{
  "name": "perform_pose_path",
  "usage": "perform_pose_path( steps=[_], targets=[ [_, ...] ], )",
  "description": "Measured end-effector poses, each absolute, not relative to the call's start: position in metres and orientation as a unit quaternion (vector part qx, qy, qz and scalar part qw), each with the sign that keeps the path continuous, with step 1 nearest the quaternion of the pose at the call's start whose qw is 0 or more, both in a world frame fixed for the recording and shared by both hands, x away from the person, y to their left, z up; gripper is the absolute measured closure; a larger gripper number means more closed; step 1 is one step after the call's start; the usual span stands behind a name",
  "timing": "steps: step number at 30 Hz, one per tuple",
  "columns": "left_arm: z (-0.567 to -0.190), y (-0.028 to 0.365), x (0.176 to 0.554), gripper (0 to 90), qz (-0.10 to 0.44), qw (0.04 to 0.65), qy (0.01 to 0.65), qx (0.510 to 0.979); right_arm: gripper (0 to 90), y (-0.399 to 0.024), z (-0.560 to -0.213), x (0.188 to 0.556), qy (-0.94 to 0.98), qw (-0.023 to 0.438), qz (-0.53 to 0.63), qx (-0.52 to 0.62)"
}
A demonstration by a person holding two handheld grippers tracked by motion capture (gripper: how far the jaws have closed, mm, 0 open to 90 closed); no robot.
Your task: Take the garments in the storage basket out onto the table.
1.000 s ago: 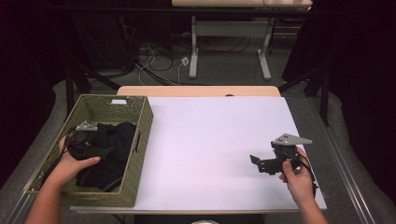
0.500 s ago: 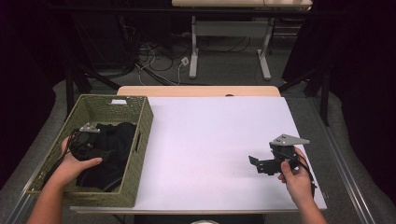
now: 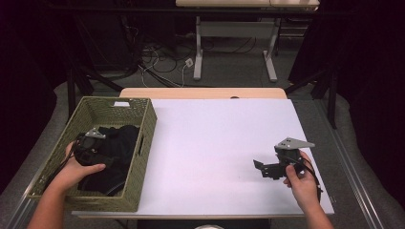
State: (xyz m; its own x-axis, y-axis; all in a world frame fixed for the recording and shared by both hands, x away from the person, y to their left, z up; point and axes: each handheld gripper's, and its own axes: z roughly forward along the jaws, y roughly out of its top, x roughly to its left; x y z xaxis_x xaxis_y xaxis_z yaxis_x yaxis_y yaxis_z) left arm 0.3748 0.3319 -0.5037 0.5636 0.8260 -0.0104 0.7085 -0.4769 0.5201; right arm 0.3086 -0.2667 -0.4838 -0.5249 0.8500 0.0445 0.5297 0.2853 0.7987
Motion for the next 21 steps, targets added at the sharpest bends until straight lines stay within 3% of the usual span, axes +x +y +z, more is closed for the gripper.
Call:
perform_pose_path(
  steps=[9, 13, 21],
  targets=[
    [-0.5077, 0.3310, 0.3752, 1.9, 0.131, 0.238, 0.457, 0.847, 4.4, -0.2678, -0.4846, 0.3095, 0.781, 0.201, 0.396, 0.440],
    [-0.5073, 0.3314, 0.3750, 17.9, 0.121, 0.230, 0.458, 0.850, 4.7, -0.2670, -0.4850, 0.3096, 0.778, 0.201, 0.400, 0.440],
    [-0.5085, 0.3329, 0.3749, 39.0, 0.109, 0.235, 0.450, 0.855, 5.7, -0.2671, -0.4847, 0.3093, 0.780, 0.198, 0.396, 0.442]
  ],
)
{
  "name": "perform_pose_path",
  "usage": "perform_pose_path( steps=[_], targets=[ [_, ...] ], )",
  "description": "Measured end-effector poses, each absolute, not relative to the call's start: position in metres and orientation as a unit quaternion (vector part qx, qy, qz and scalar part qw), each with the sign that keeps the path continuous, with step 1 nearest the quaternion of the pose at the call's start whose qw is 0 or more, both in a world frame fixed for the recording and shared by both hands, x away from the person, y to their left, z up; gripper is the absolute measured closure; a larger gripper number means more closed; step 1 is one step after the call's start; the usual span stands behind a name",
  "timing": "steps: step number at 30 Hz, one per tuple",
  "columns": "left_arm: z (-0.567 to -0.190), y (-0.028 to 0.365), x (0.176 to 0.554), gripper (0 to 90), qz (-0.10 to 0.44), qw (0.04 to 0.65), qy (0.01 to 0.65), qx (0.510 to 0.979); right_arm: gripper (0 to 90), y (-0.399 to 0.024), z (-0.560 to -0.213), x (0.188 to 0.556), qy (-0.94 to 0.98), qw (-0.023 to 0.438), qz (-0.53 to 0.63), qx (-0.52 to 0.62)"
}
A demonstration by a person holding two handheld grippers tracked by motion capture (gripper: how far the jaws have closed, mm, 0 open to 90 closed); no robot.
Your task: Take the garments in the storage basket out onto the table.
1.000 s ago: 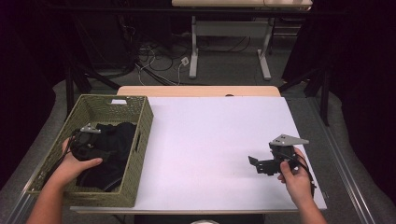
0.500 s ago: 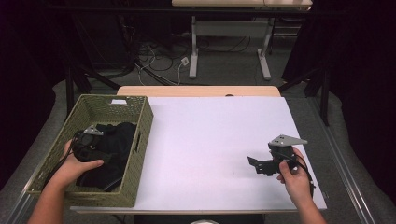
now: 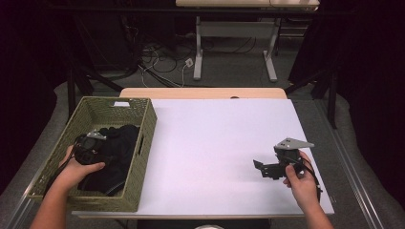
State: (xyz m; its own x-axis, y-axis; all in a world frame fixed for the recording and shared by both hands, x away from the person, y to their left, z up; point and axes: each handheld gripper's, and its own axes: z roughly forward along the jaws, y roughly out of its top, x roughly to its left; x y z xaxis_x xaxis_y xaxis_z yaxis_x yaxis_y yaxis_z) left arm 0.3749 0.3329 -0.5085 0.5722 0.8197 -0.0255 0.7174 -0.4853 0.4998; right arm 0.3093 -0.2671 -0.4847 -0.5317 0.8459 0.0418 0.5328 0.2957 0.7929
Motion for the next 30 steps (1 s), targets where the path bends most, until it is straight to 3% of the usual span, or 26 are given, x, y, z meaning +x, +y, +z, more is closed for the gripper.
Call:
perform_pose_path(
  steps=[17, 30],
  targets=[
    [-0.506, 0.331, 0.372, 62.5, 0.114, 0.228, 0.448, 0.857, 7.1, -0.266, -0.485, 0.309, 0.777, 0.199, 0.400, 0.444],
    [-0.496, 0.332, 0.369, 69.0, 0.121, 0.247, 0.478, 0.835, 7.4, -0.268, -0.485, 0.309, 0.778, 0.200, 0.396, 0.446]
  ],
)
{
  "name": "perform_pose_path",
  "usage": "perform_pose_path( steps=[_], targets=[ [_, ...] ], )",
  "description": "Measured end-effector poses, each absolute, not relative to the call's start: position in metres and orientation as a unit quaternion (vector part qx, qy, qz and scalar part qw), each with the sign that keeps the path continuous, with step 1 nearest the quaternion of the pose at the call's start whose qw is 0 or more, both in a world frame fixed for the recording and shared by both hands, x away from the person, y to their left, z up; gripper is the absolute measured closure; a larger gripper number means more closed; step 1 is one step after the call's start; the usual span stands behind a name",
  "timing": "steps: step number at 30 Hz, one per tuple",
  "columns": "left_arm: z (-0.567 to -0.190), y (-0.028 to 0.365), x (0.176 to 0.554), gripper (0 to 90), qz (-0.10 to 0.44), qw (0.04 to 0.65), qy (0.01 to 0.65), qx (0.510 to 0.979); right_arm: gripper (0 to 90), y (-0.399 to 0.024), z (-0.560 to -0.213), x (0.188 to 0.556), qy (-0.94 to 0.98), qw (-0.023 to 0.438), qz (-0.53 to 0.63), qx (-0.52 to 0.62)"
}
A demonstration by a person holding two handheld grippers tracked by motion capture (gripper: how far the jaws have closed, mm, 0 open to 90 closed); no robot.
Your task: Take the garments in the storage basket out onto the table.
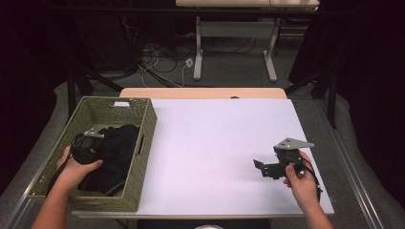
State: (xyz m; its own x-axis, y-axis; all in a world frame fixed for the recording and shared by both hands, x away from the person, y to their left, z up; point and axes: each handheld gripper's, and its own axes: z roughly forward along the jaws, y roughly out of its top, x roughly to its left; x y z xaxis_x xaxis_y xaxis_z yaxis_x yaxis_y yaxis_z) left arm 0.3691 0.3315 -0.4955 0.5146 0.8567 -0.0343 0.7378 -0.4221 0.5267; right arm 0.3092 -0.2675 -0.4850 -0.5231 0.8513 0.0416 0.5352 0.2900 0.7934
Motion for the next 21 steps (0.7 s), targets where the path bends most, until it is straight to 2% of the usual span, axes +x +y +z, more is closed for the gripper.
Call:
perform_pose_path(
  steps=[21],
  targets=[
    [-0.452, 0.336, 0.358, 70.3, 0.174, 0.328, 0.498, 0.784, 7.7, -0.269, -0.484, 0.309, 0.773, 0.205, 0.400, 0.448]
  ],
)
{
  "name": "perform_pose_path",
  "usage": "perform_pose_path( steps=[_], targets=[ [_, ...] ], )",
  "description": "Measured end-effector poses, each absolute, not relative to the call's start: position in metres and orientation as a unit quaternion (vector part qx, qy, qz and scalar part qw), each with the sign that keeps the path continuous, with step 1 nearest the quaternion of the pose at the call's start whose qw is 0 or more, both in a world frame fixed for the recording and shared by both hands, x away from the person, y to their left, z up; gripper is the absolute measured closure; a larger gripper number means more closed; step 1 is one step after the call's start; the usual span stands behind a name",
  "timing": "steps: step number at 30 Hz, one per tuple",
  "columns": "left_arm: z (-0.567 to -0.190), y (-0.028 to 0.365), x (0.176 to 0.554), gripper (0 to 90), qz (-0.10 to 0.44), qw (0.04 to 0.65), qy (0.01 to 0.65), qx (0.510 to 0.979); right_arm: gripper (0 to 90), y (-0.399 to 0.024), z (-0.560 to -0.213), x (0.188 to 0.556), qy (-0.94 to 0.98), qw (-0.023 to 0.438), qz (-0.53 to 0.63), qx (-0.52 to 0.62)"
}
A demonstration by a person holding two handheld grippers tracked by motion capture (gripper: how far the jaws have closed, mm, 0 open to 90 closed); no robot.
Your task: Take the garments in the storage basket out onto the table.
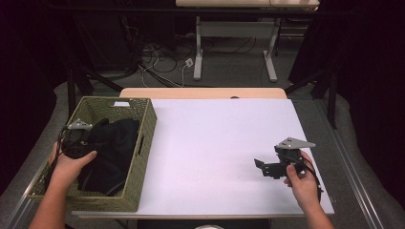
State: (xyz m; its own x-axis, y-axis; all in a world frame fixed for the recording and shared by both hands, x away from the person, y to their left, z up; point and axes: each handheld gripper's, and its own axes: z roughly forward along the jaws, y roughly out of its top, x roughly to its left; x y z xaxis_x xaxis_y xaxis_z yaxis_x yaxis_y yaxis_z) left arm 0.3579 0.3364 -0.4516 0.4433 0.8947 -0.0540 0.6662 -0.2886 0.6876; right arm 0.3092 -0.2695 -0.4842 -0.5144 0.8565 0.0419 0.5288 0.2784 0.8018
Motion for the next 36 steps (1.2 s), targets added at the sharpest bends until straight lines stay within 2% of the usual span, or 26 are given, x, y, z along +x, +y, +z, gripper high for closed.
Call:
perform_pose_path(
  steps=[10, 36],
  targets=[
    [-0.435, 0.341, 0.353, 70.4, 0.188, 0.363, 0.511, 0.756, 7.8, -0.270, -0.484, 0.309, 0.772, 0.206, 0.402, 0.447],
    [-0.386, 0.341, 0.346, 70.8, 0.223, 0.404, 0.507, 0.728, 7.7, -0.271, -0.483, 0.309, 0.766, 0.207, 0.406, 0.452]
  ],
)
